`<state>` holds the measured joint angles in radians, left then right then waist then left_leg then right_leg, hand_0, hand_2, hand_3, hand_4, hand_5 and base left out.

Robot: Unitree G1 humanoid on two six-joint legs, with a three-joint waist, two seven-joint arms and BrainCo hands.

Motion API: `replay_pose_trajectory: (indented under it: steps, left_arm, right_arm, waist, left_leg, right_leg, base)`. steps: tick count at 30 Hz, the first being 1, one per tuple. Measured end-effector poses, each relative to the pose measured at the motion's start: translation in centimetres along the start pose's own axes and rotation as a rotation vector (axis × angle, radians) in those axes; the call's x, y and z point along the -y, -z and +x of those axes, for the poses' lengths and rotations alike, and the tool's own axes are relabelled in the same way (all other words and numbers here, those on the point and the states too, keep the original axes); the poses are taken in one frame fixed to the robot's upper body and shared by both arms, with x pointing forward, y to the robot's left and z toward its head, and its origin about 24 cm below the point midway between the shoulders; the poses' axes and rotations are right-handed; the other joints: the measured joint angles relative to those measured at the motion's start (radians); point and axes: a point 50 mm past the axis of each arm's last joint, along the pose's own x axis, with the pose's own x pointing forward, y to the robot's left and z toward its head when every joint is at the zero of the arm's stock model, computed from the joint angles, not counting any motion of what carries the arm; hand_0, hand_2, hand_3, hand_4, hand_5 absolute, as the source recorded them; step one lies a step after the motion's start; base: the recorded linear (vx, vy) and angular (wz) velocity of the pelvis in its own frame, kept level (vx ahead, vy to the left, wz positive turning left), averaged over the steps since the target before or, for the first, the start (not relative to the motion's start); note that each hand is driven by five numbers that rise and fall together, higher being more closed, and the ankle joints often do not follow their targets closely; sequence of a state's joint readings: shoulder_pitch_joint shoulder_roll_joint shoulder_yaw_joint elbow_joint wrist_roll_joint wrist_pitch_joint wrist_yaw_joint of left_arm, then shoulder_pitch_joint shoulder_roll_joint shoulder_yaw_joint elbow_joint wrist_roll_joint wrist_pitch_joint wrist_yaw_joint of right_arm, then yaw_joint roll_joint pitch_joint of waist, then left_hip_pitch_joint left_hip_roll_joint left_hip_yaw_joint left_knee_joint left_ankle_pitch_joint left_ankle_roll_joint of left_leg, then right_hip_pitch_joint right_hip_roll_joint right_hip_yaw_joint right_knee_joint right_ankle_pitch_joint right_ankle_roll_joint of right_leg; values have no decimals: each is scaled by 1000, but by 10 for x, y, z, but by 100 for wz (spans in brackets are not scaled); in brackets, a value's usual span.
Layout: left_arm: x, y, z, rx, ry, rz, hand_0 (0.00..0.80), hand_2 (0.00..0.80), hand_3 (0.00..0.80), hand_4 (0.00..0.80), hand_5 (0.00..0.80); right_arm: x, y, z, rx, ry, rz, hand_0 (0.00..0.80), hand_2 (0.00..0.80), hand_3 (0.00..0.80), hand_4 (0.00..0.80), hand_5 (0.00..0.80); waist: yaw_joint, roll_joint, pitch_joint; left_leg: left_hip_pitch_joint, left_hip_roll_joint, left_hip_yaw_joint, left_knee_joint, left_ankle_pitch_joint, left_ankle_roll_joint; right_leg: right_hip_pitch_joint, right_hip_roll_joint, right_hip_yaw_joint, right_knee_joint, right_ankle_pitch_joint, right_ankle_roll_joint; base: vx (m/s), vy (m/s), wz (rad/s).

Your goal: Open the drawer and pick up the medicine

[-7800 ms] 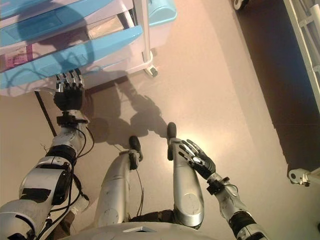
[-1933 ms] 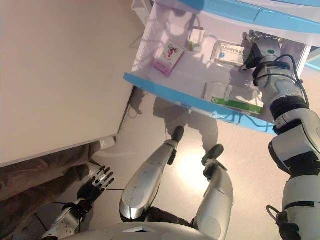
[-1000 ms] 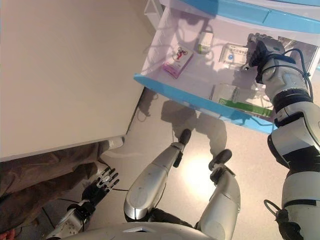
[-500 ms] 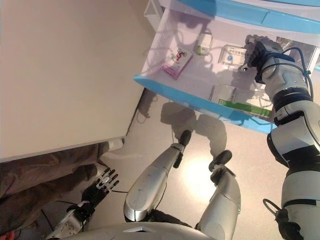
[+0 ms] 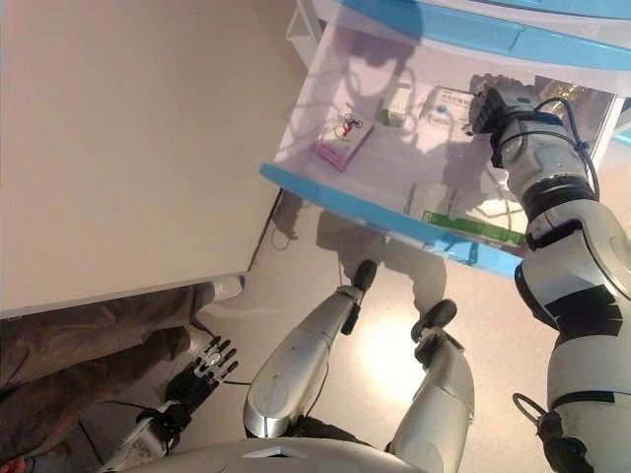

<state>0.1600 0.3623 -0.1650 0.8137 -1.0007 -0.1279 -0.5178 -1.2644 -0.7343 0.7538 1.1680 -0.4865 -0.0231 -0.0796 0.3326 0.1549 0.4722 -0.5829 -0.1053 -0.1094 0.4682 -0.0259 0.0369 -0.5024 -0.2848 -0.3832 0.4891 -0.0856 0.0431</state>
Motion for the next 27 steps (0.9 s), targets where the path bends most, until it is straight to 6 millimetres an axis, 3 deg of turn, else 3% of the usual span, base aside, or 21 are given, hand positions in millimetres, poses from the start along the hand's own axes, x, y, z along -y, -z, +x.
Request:
replay_pose_trajectory:
  steps: [14, 27]
  left_arm:
    - [0, 0, 0, 6, 14, 3, 0, 0, 0, 0, 0]
    - [-3, -7, 0, 34, 5, -3, 0, 0, 0, 0, 0]
  right_arm:
    - [-4, -30, -3, 156, 50, -39, 800, 800, 800, 800, 800]
    - [-22, -101, -36, 591, -18, 21, 800, 800, 800, 800, 800]
  waist:
    - [-9, -5, 3]
    - [-54, -75, 48]
  left_leg:
    - [-14, 4, 14, 12, 3, 6]
    - [56, 29, 49, -6, -4, 7]
  right_leg:
    - [-18, 4, 14, 0, 7, -2]
    - [47, 31, 45, -54, 31, -6]
  base:
    - [-24, 4, -2]
    - [-36, -9, -10]
